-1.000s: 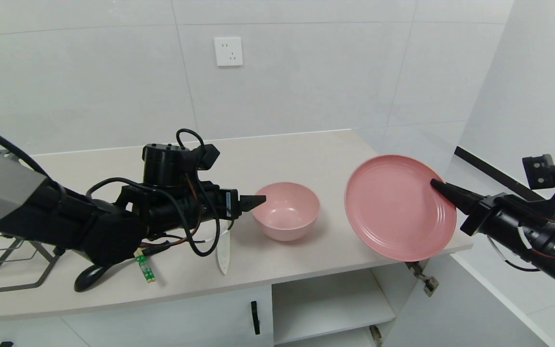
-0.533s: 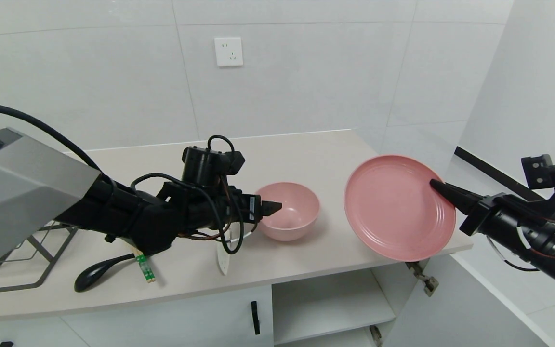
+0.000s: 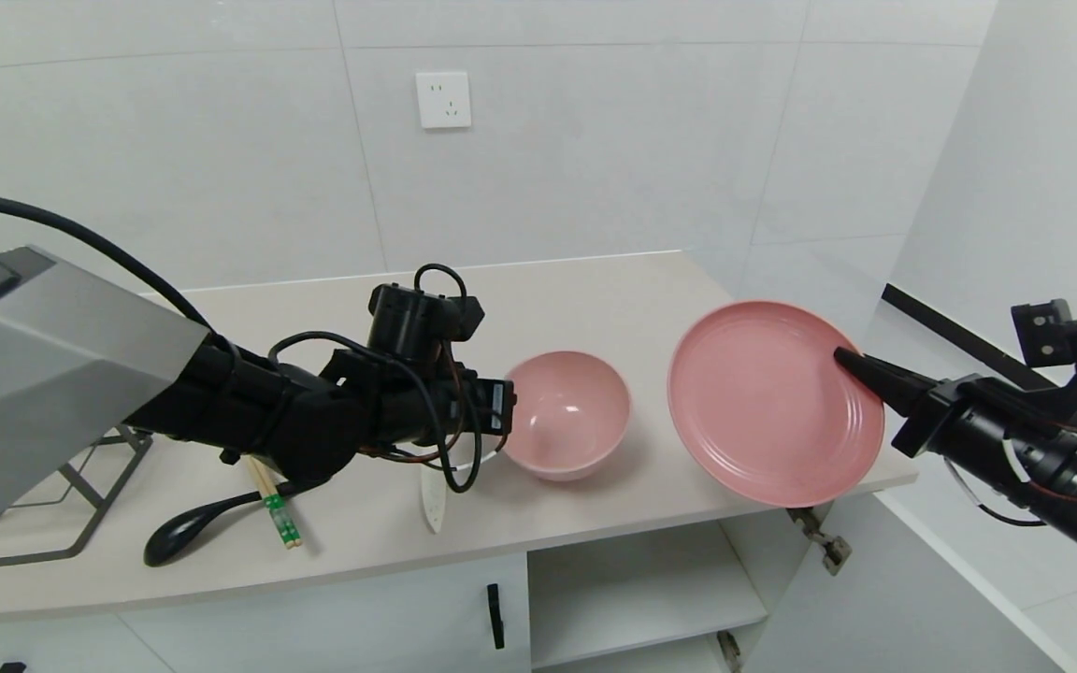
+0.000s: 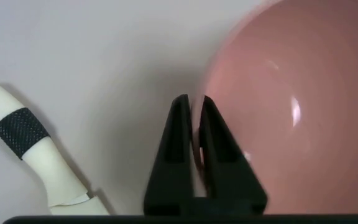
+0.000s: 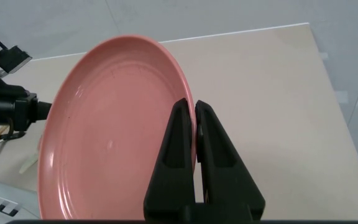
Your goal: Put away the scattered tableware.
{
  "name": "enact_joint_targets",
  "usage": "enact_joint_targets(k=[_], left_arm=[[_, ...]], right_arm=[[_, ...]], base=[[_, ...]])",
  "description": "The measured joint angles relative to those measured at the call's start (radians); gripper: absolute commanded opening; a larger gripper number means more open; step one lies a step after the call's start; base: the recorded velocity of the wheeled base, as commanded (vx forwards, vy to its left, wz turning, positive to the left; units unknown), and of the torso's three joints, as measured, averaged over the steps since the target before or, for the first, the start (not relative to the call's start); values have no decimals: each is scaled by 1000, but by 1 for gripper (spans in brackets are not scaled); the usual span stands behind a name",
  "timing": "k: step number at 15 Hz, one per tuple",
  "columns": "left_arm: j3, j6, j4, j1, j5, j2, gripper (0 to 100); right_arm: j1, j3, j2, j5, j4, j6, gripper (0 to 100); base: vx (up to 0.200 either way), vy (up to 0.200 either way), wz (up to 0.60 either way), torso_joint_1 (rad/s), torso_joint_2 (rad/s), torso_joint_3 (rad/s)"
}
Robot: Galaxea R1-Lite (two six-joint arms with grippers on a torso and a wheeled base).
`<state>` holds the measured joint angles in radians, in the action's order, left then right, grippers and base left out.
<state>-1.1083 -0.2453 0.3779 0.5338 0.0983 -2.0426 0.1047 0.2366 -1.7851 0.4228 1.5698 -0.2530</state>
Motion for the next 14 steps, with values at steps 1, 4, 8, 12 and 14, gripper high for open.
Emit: enact_joint_targets(k=[1,4,8,12,14], left_arm=[[2,0,0,0,0,3,0],[24,2,2,0,0,40,0],[111,39,9,-26,0,155,0],[264,50,16,-120,21,393,0],[349,49,16,-176,64,541,0]], right_arm=[[0,0,0,0,0,0,0],[0,0,-1,-1,0,1,0],[0,28,-7,1,0,0,0],[15,56,-9,1,0,1,0],[32,54,-9,3,0,3,0]], base=[[0,0,0,0,0,0],[0,0,0,0,0,0],[0,0,0,0,0,0],[0,0,0,0,0,0],[0,0,0,0,0,0]])
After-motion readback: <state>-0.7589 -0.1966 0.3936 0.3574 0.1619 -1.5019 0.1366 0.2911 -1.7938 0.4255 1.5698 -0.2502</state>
